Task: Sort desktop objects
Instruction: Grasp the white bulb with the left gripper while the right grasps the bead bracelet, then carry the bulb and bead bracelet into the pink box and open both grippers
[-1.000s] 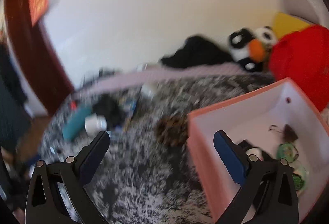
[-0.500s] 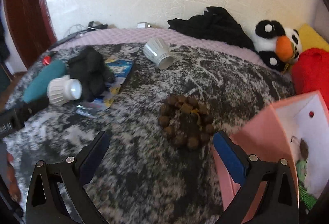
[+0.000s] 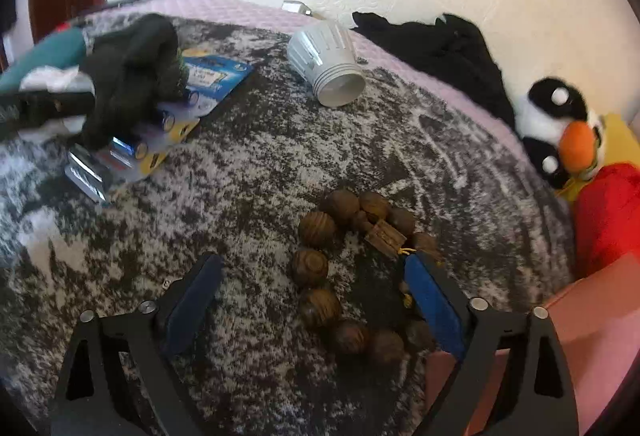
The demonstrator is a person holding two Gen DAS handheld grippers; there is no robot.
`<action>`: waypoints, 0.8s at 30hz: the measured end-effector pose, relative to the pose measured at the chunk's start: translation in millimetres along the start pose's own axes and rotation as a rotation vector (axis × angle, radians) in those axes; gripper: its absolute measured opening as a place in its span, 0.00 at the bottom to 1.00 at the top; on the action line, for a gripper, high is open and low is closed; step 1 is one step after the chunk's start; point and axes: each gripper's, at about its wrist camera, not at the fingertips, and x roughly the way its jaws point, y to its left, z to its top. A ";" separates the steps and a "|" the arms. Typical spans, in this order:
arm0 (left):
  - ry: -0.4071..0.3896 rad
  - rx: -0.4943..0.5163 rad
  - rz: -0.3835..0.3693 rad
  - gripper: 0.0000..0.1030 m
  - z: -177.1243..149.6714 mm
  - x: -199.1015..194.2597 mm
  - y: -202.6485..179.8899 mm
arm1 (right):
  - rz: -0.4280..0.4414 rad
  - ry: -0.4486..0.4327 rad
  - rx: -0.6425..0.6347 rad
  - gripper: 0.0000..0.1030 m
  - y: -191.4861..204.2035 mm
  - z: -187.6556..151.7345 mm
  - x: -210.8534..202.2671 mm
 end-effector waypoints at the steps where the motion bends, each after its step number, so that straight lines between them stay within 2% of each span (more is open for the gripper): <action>1: -0.001 -0.002 -0.009 0.55 -0.7 -1.7 1.2 | 0.024 -0.001 0.009 0.59 -1.7 -0.3 -5.6; 3: -0.006 -0.001 -0.011 0.54 -1.7 -7.1 2.6 | 0.073 -0.003 0.026 0.19 -5.0 -0.9 -16.9; 7: -0.018 -0.012 -0.009 0.53 -4.7 -33.2 7.7 | 0.169 -0.007 0.060 0.19 -11.6 -2.1 -39.5; 13: -0.057 -0.012 0.031 0.53 -28.8 -101.6 17.0 | 0.314 -0.014 0.111 0.19 -21.4 -3.8 -73.4; 18: -0.106 -0.023 0.031 0.53 -46.8 -164.5 22.6 | 0.424 -0.087 0.162 0.19 -19.2 -10.5 -134.2; 24: -0.187 0.004 0.006 0.53 -73.9 -239.8 12.0 | 0.481 -0.208 0.124 0.19 2.3 -20.4 -221.9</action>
